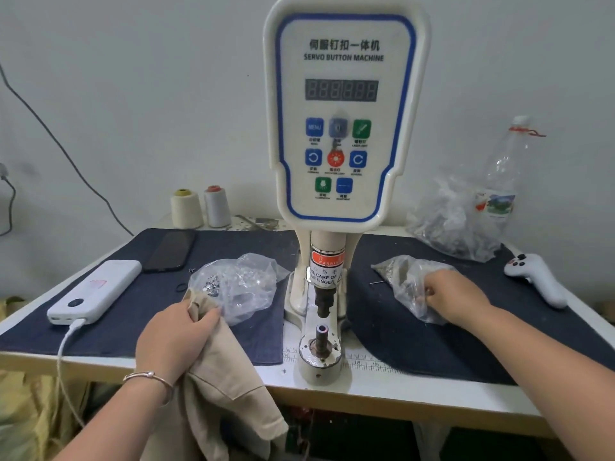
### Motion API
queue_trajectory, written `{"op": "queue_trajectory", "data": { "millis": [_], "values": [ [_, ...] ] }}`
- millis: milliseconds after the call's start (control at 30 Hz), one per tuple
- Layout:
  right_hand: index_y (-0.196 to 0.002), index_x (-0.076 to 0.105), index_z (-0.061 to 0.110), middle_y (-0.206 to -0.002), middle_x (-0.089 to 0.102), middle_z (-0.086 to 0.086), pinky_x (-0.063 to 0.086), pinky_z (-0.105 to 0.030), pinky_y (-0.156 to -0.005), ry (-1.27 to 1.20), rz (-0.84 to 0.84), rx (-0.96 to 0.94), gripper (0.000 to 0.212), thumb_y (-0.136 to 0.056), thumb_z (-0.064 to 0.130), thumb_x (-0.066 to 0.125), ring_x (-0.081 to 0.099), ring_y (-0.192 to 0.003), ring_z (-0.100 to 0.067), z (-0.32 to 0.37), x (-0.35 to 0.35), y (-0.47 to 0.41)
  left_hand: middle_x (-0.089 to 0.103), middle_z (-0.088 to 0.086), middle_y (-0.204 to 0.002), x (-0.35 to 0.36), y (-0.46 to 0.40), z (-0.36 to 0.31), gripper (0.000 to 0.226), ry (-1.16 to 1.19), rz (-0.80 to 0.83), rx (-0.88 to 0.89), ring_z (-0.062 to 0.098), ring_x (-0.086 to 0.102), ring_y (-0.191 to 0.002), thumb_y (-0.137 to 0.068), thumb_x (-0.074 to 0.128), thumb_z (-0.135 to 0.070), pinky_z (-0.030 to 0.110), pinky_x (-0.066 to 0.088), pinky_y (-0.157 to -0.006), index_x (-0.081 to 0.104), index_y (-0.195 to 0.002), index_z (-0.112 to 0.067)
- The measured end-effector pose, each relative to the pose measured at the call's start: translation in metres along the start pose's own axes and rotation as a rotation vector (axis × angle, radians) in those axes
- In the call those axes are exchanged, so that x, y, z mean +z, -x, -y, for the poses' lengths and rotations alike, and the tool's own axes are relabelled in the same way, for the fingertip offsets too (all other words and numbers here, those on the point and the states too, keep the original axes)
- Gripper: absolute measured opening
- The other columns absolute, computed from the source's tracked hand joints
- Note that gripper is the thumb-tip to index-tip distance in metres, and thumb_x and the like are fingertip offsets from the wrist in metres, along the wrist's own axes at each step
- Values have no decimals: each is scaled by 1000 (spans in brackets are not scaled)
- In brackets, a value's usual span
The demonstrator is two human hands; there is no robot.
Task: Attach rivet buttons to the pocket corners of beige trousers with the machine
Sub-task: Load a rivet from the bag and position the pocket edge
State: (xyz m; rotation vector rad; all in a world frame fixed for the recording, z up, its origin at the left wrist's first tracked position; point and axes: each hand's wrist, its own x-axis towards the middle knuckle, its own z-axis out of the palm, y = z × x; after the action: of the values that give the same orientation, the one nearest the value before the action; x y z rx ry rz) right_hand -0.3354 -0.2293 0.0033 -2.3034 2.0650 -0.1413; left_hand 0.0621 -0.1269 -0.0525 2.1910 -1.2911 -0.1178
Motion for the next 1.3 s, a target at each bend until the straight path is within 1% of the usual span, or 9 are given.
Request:
{"op": "queue_trajectory", "data": {
  "millis": [167,333,467,600,767,833,967,1133,1300],
  "values": [
    [-56,51,25,-66,52,9,36,-23,-48,-76,94,53,28,-79,17,66,50,-59,-8,0,-10,-5,60,5,-68,1,1,0,46,8,-9,-2,21,54,-67,-91,59,-49,36,36,-58,60,-70,-8],
    [-54,54,21,-60,61,2,55,-35,-55,-50,112,23,23,-69,14,69,67,-62,-25,0,-15,-4,59,4,-68,-1,2,-2,45,14,-11,2,23,53,-67,-91,59,-49,36,34,-59,59,-69,-9],
    [-48,61,25,-52,55,8,46,-26,-48,-77,108,18,23,-67,14,69,61,-56,-18,0,-14,-3,59,4,-70,-2,3,-3,45,12,-10,-7,25,54,-70,-92,60,-49,37,36,-60,59,-70,-9],
    [-56,57,19,-65,56,2,42,-26,-54,-74,71,11,24,-78,13,66,56,-63,-18,-2,-11,-3,59,5,-68,-1,3,-3,45,13,-19,-14,22,53,-67,-92,60,-47,36,33,-57,59,-69,-7],
    [-51,47,17,-57,48,0,28,-25,-46,-108,-55,37,36,-84,5,54,44,-53,-16,-9,-10,3,59,8,-66,-1,2,-3,48,-2,-24,-12,20,51,-64,-92,60,-46,36,30,-54,59,-68,-4],
    [-54,56,18,-60,54,0,30,-26,-49,-156,-136,19,32,-83,6,56,49,-58,-19,-14,-8,9,59,8,-67,-1,2,-3,48,-6,-28,-14,19,51,-64,-92,60,-46,36,31,-54,60,-69,-4],
    [-81,78,11,-82,74,-7,48,-34,-67,-324,-546,7,8,-81,8,71,64,-78,-32,-19,9,28,60,8,-69,-1,3,-3,48,-10,-20,-14,21,51,-65,-92,59,-46,36,31,-55,61,-71,-4],
    [-79,76,0,-79,73,-12,55,-37,-68,-444,-905,-132,5,-76,-4,77,67,-73,-31,-9,20,51,60,8,-70,-1,3,-4,46,-14,-14,-10,22,52,-66,-93,59,-46,37,33,-57,61,-71,-6],
    [-74,74,27,-72,72,9,49,-13,-63,-1085,-815,122,14,-83,16,74,66,-70,-6,24,8,86,60,8,-70,0,2,-3,46,-3,-18,-11,24,52,-66,-92,59,-46,37,33,-58,61,-70,-7]
  ]
}}
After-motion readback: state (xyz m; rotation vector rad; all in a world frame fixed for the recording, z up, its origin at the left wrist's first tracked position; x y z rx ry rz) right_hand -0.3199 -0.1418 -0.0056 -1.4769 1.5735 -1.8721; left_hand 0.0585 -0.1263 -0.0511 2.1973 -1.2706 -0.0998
